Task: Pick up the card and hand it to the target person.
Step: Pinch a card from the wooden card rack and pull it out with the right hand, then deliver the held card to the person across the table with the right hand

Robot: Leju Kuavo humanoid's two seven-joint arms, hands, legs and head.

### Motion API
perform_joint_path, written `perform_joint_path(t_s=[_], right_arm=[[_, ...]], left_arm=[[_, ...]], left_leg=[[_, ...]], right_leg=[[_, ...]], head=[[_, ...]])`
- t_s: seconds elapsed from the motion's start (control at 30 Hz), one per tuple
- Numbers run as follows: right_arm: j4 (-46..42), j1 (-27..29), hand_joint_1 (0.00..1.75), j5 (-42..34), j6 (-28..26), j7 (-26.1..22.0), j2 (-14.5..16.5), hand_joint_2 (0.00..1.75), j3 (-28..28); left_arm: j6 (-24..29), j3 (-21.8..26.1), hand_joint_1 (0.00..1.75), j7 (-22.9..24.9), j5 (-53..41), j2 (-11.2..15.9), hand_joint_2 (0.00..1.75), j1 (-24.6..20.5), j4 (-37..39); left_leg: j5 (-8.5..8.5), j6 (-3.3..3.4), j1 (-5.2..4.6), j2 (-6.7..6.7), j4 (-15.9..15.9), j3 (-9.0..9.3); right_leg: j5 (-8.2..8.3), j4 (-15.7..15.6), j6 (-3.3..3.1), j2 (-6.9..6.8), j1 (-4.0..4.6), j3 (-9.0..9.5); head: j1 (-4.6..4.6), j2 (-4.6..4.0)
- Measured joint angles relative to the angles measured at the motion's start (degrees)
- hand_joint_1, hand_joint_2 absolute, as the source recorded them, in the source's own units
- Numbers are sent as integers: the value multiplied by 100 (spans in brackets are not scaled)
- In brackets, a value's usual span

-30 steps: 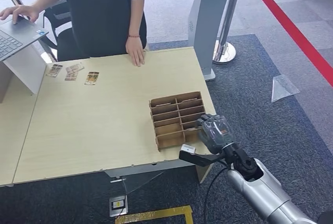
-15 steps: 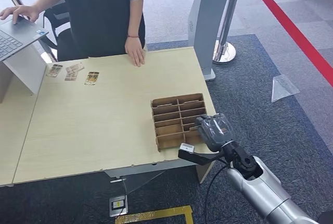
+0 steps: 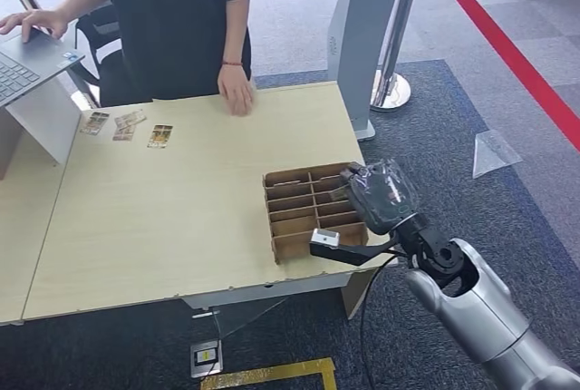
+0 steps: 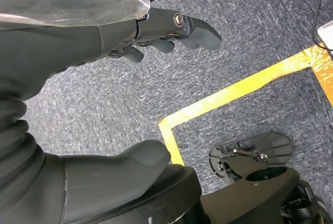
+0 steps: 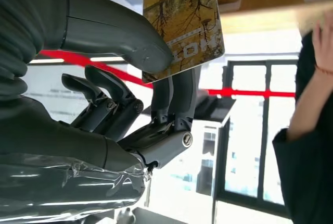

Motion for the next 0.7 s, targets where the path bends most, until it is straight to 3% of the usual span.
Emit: perform_joint_path(t_s=[0.2, 0.3, 0.53, 0.7], right_arm=[[-855, -242, 175, -231, 185, 4, -286, 175, -205], [-1135, -378, 175, -401, 13, 53, -372, 175, -307], [-1230, -506, 175, -19, -1158, 571, -361, 175, -368], [-765, -676, 175, 375, -2238, 1083, -116, 175, -304]], left_arm=[[-36, 0, 0, 1, -32, 7, 175, 2, 0], [-42, 0, 0, 3, -56, 8, 175, 0, 0], [-51, -7, 0, 62, -125, -9, 175, -15, 0], [-50, -18, 0, 124, -196, -47, 175, -70, 0]], left_leg=[[0, 0, 0, 0, 0, 0], [0, 0, 0, 0, 0, 0], [0, 0, 1, -1, -2, -3], [1, -1, 1, -2, -4, -5]], right_leg=[[0, 0, 0, 0, 0, 0], [0, 0, 0, 1, 0, 1], [0, 2, 0, -1, 0, 1], [0, 4, 0, -1, 0, 2]], head=[[0, 0], [-1, 0], [-1, 0], [0, 0]])
